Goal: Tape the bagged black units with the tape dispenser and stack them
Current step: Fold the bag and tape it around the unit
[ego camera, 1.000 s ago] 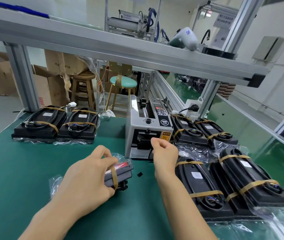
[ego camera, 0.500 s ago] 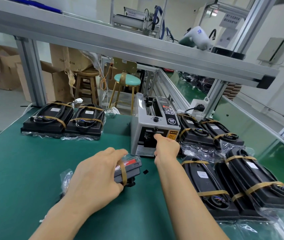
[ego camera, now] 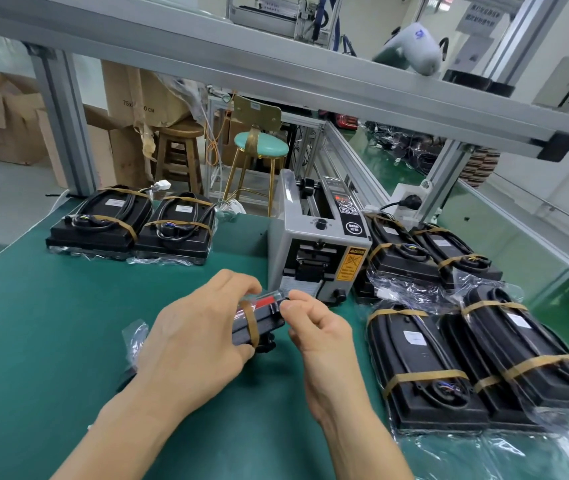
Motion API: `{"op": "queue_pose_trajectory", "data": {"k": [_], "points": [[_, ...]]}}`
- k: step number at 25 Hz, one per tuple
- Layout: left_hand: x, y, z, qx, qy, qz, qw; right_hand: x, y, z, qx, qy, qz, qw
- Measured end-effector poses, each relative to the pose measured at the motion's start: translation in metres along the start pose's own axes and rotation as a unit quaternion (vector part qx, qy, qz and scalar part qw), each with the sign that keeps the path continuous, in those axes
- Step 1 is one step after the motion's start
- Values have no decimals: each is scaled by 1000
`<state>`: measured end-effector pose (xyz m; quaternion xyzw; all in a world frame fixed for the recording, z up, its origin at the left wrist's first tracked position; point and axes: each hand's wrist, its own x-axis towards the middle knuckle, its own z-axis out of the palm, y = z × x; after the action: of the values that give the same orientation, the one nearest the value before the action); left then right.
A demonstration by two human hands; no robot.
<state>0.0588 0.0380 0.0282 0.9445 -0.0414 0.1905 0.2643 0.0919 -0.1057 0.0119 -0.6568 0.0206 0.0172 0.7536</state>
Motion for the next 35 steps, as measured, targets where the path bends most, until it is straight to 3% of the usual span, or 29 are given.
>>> {"op": "queue_pose_trajectory", "data": {"k": [12, 15, 17, 19, 27, 30, 35], "points": [[1, -1, 1, 27, -28, 35, 999, 1, 6, 4, -137, 56, -112, 983], [1, -1, 1, 27, -28, 42, 998, 0, 7, 7, -160, 92, -112, 976], [1, -1, 2, 22, -27, 39, 999, 1, 10, 8, -103, 107, -75, 986], [0, -2, 2, 17, -22, 38, 999, 1, 13, 9, -14, 92, -36, 995], [4, -3, 2, 15, -7, 28, 999, 5, 17, 12, -56, 9, -52, 997], [4, -16, -9, -135, -2, 14, 991, 10, 15, -6, -77, -50, -65, 994], [0, -52, -34, -433, 68, 37, 898, 21, -10, -22, -212, -280, -82, 933]]}}
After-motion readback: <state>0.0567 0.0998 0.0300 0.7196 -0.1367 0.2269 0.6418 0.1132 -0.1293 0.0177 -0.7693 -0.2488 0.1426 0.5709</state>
